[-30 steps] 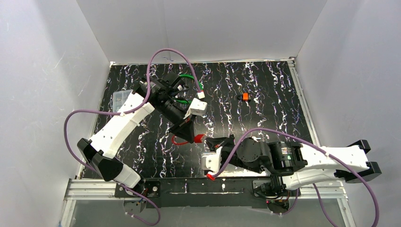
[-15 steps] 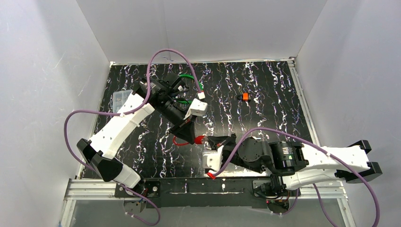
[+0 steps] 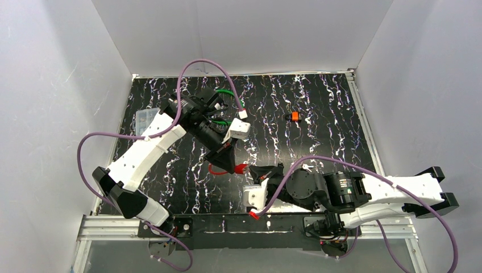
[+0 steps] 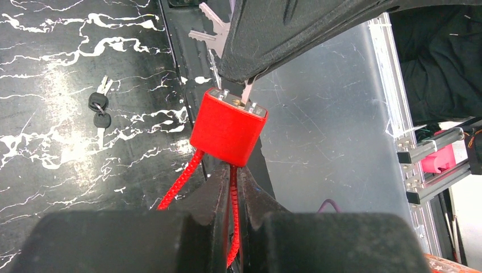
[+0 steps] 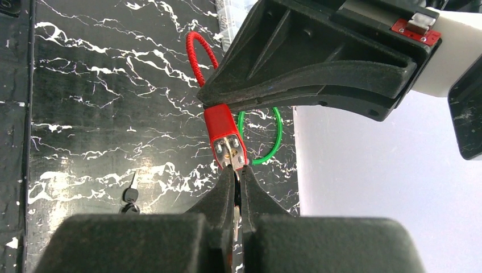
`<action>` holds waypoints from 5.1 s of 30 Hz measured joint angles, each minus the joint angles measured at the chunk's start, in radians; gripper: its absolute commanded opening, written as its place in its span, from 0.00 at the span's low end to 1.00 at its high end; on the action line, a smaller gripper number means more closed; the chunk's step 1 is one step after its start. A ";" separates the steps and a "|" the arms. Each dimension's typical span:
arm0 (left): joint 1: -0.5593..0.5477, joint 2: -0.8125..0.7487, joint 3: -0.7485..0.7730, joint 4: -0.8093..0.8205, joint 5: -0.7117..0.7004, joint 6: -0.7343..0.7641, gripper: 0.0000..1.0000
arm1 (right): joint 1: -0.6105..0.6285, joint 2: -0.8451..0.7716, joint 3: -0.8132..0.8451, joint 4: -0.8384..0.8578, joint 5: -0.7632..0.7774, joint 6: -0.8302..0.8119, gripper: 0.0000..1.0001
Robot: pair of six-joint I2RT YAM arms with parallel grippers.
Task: Unlock with the key
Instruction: Unlock the lock.
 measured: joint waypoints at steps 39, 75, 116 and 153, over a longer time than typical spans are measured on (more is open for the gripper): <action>0.001 -0.036 0.005 0.102 -0.055 -0.232 0.00 | -0.001 0.004 -0.060 0.078 0.032 0.070 0.40; -0.007 -0.111 -0.090 0.309 -0.133 -0.232 0.00 | -0.070 -0.309 -0.157 0.043 -0.147 0.563 0.76; -0.006 -0.133 -0.080 0.307 -0.142 -0.220 0.74 | -0.361 -0.041 -0.280 0.336 -0.441 0.627 0.01; -0.088 -0.213 -0.350 0.423 -0.279 0.085 0.43 | -0.373 0.016 -0.181 0.311 -0.501 0.656 0.01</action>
